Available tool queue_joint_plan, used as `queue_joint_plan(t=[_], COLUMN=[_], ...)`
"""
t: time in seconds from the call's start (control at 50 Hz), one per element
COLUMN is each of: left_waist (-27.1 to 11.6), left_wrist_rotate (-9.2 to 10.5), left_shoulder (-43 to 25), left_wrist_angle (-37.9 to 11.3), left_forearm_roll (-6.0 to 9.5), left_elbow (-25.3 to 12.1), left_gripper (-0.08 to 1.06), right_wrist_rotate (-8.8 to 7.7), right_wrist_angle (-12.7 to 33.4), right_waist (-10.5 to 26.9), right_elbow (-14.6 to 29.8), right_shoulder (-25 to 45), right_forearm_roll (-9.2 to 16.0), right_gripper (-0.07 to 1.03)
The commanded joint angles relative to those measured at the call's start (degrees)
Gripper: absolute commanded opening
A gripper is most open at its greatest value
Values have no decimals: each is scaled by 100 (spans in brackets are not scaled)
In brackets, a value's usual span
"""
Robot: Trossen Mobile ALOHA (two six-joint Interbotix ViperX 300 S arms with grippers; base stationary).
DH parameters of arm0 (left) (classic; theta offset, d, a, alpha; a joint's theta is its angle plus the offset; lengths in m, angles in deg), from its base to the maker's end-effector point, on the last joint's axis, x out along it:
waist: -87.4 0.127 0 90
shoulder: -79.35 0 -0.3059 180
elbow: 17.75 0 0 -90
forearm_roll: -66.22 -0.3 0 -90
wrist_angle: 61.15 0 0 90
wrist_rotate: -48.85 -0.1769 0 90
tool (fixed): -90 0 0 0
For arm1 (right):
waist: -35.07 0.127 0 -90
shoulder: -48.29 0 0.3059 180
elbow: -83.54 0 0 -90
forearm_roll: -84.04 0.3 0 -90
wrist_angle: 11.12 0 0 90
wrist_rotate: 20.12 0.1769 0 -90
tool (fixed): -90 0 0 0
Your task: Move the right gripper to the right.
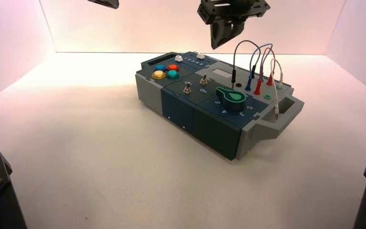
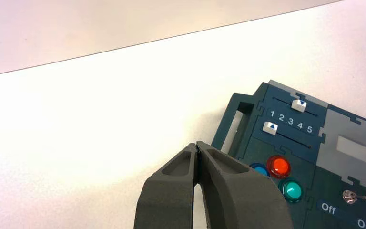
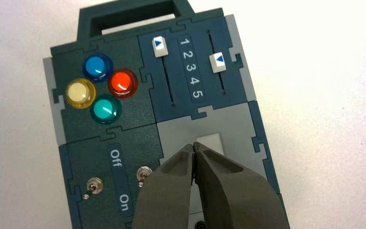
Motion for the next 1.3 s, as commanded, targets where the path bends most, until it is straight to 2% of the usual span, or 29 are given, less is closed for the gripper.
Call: queue_joint_plan(t=[0.02,0.54,0.98,1.3], left_waist=[-26,-26,-26,-26], left_wrist_rotate=[9,-26,-114,-123], left_shoulder=[35,-211,-246,-229], left_wrist_angle=[62,141,149,149], left_forearm_roll=[9,-18,-35,-35], left_elbow=[-176,-255,-299,-264], left_gripper=[-3,-3,-3,-3], right_wrist_rotate=[-26,-26,0,0], right_wrist_angle=[-9,158,264,211], right_waist=[44,44,9,-404], right_elbow=[97,237,158,123], right_shoulder=[-255,-299,-316,-281], right_forearm_roll=[70,88,97,53], right_gripper=[-2,-2,-2,-2])
